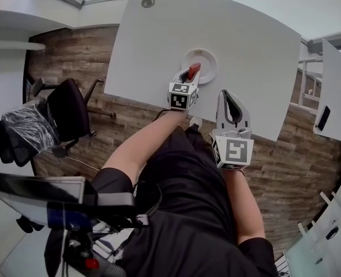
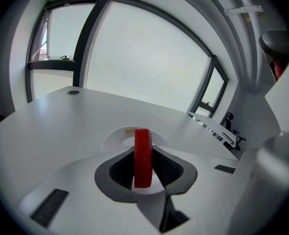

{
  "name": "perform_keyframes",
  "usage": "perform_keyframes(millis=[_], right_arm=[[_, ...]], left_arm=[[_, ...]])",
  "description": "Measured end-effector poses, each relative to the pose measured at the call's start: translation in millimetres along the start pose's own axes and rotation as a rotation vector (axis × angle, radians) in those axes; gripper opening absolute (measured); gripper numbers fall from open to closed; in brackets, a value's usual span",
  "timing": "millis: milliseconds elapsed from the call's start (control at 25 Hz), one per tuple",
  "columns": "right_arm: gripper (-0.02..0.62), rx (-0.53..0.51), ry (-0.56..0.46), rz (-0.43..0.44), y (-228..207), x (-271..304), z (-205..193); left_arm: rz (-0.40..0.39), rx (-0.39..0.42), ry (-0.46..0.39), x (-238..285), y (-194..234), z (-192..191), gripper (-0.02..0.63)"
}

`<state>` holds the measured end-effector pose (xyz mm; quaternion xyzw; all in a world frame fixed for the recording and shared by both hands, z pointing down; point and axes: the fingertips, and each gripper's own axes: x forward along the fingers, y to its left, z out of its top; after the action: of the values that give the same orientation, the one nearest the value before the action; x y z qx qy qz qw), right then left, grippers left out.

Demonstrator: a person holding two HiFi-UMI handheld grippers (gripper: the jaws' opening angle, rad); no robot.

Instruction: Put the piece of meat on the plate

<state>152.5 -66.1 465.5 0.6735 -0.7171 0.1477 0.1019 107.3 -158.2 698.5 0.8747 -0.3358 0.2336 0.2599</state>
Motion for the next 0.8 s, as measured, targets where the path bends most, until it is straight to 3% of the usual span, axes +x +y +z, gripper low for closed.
perform_keyframes(millis=[480, 800], right_arm=[[0.006, 0.015, 0.004, -0.040, -5.6, -12.6, -3.6], [0.006, 0.018, 0.000, -0.079, -17.8, -21.0, -1.6]], left_arm=[[-0.050, -0.022, 0.012, 10.6, -12.6, 3.9, 0.097], [-0.070, 0.031, 0.035, 18.5, -18.3, 7.8, 0.098]])
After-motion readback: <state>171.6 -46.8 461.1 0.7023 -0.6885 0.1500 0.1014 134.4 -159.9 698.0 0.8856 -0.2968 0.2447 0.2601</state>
